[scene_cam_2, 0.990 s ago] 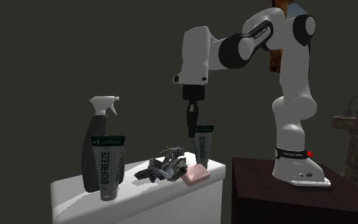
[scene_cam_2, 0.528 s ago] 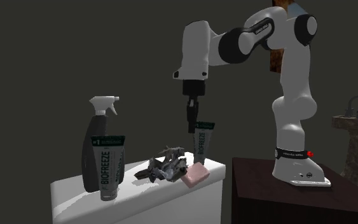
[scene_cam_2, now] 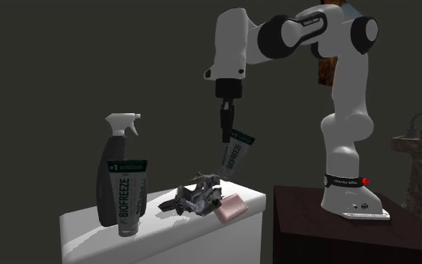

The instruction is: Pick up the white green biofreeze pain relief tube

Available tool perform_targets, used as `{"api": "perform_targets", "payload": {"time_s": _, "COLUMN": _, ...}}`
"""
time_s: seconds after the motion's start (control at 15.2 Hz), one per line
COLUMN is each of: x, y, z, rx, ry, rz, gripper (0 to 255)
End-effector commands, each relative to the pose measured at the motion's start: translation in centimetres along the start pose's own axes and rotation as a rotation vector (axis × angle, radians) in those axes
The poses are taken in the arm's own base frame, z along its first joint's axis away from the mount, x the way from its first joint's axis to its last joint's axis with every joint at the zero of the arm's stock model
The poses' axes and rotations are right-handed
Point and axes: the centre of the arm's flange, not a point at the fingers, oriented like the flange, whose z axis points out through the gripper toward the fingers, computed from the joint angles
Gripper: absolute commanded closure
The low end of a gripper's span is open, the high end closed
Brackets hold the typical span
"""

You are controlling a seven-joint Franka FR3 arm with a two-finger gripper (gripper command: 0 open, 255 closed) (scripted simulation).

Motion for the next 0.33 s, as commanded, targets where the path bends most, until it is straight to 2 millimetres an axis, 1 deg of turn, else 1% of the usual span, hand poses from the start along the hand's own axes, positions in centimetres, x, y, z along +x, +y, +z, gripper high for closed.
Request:
{"api": "perform_targets", "payload": {"time_s": 0.0, "x": 0.1, "y": 0.1, "z": -1.1, "rx": 0.0, "ry": 0.0, "rz": 0.0, "gripper": 255}}
{"api": "perform_targets", "payload": {"time_s": 0.13, "x": 0.1, "y": 0.2, "z": -2.2, "rx": 0.0, "ry": 0.0, "rz": 0.0, "gripper": 255}}
{"api": "perform_targets", "payload": {"time_s": 0.26, "x": 0.2, "y": 0.2, "z": -2.3, "rx": 0.0, "ry": 0.0, "rz": 0.0, "gripper": 255}}
